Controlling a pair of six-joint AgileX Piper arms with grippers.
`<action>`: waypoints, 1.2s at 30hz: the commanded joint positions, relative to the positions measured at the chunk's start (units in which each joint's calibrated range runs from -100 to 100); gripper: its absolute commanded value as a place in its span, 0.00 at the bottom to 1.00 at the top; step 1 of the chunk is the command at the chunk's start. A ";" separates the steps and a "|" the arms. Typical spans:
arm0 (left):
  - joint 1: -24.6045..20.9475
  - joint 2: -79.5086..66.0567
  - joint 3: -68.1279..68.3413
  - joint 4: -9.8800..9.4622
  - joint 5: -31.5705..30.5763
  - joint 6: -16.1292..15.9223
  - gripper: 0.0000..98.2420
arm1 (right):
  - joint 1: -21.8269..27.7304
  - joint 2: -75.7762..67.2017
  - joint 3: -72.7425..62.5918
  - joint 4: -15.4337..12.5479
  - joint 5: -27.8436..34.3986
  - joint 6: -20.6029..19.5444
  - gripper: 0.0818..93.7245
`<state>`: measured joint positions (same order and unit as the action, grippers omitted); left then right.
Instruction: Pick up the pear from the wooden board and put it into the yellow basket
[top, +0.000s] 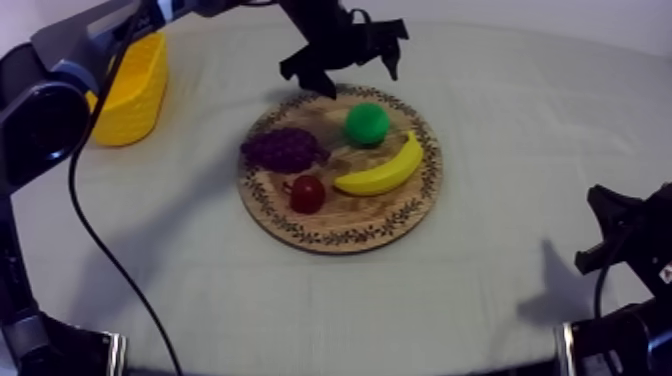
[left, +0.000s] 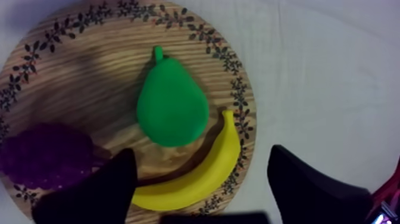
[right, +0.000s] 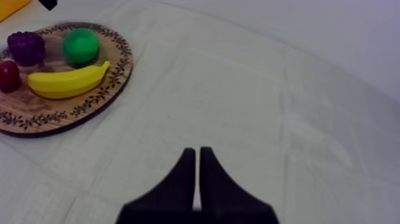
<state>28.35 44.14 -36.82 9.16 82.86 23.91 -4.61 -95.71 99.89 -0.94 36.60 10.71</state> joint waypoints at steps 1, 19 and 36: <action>-0.03 3.00 -2.82 0.09 1.80 0.69 0.82 | 0.01 -0.04 0.00 -0.01 0.01 -0.04 0.00; -0.52 18.31 -21.43 -0.60 13.51 3.81 0.86 | 0.01 -0.04 0.00 -0.01 0.01 -0.04 0.00; 0.41 25.78 -28.95 0.23 16.87 4.58 0.65 | 0.01 -0.04 0.00 -0.01 0.01 -0.04 0.00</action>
<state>28.73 69.92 -65.90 9.38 99.74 28.52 -4.61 -95.71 99.89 -0.94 36.60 10.70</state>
